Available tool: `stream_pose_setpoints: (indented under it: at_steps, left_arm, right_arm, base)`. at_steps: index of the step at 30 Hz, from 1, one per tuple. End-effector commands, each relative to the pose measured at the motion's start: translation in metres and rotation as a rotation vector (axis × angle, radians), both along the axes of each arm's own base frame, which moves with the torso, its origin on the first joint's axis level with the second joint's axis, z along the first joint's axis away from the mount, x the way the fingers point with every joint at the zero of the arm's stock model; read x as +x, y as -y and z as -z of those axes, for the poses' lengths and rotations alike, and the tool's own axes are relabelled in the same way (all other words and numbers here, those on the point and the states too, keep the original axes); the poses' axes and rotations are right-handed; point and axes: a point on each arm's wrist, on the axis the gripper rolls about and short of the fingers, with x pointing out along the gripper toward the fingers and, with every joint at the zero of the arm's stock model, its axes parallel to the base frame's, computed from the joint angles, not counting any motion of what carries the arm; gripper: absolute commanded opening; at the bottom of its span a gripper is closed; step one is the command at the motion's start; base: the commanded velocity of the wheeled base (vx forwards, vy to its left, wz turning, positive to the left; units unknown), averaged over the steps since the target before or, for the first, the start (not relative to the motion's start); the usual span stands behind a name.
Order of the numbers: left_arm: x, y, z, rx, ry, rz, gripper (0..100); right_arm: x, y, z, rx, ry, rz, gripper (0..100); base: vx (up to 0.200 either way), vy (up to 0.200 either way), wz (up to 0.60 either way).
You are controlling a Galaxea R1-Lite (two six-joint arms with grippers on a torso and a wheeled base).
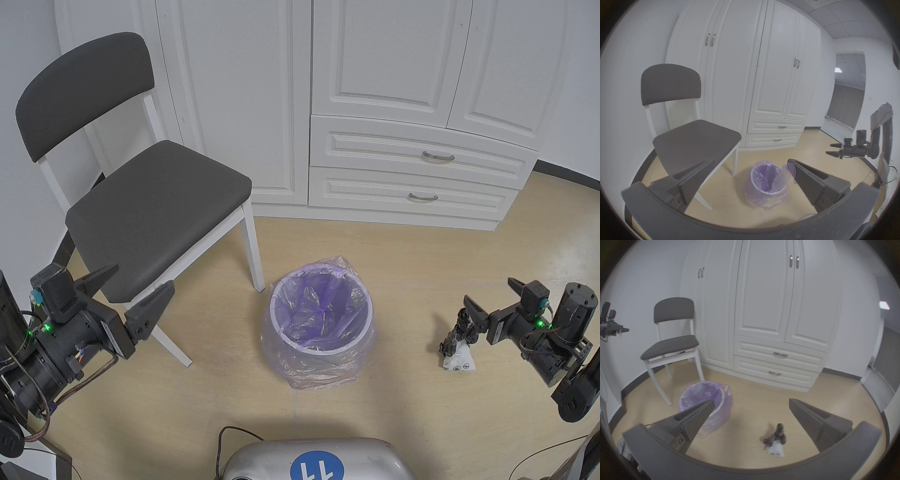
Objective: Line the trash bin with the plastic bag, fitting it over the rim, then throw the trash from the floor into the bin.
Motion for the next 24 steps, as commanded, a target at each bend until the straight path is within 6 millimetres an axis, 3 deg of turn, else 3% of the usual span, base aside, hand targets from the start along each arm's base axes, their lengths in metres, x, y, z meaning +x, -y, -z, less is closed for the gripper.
stream_pose_setpoints:
  at_steps: [1,5,16,20,24]
  left_arm:
    - [0.024,0.003,-0.003,0.019,-0.011,-0.096,100]
    - [0.031,0.006,-0.014,0.076,0.049,-0.134,100]
    - [0.019,0.0,-0.022,0.139,0.111,-0.165,100]
    - [0.019,-0.001,-0.021,0.16,0.11,-0.177,100]
    - [0.021,-0.001,-0.016,0.193,0.099,-0.227,100]
  right_arm:
    - [0.006,0.016,-0.032,-0.017,0.162,0.196,100]
    - [0.002,0.021,-0.051,-0.011,0.219,0.256,100]
    - [-0.058,0.017,-0.081,-0.155,0.281,0.195,100]
    - [-0.075,0.005,-0.082,-0.189,0.192,0.15,100]
    - [-0.075,0.0,-0.084,-0.149,0.078,0.154,100]
  base:
    - [0.0,0.0,0.0]
    - [0.0,0.0,0.0]
    - [0.0,0.0,0.0]
    - [0.0,0.0,0.0]
    - [0.0,0.0,0.0]
